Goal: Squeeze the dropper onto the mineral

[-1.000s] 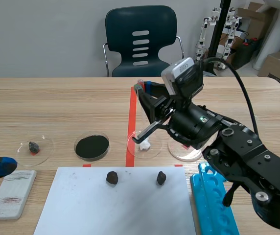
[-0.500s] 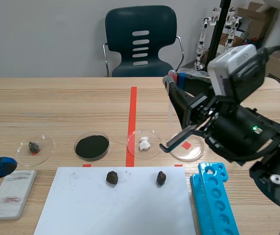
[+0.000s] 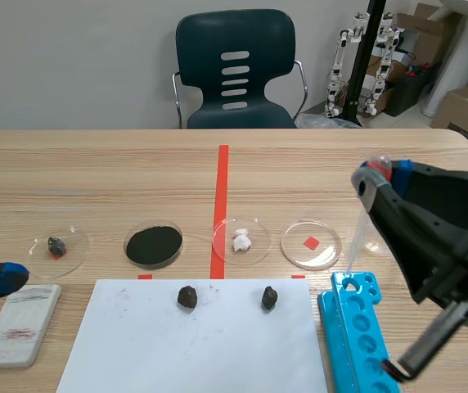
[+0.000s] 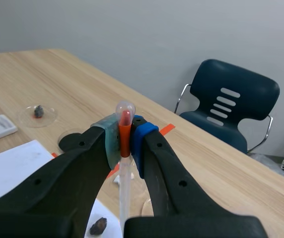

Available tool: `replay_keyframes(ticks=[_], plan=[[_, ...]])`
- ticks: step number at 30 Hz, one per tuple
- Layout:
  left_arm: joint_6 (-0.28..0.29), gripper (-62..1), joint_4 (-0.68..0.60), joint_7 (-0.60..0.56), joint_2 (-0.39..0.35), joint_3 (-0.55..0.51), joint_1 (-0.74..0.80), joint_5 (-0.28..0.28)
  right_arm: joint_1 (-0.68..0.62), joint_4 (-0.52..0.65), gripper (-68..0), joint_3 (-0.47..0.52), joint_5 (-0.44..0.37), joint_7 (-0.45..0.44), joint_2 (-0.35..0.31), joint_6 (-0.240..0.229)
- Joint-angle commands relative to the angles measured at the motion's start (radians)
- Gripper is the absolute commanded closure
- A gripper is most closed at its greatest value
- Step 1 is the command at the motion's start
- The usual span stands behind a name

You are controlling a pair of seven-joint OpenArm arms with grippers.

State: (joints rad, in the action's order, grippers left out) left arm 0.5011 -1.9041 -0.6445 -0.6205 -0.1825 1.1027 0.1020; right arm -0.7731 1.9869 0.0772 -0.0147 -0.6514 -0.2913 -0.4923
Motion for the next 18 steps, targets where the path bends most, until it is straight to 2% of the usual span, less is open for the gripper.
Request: replay_keyframes(ticks=[1, 6, 9, 18], plan=[[0.003, -62.3, -0.008, -0.016, 0.008, 0.004, 0.008, 0.009, -0.023, 0.004, -1.0, 0.016, -0.011, -0.048, -0.005, -0.008], [0.003, -62.3, -0.008, -0.016, 0.008, 0.004, 0.008, 0.009, -0.123, 0.005, -1.0, 0.087, -0.011, -0.192, -0.005, -0.034], [0.003, -62.3, -0.008, -0.016, 0.008, 0.004, 0.008, 0.009, -0.156, 0.005, -1.0, 0.114, -0.011, -0.24, -0.005, -0.037], [0.003, -62.3, -0.008, -0.016, 0.008, 0.004, 0.008, 0.009, -0.155, 0.005, -1.0, 0.12, -0.011, -0.225, -0.005, -0.036]])
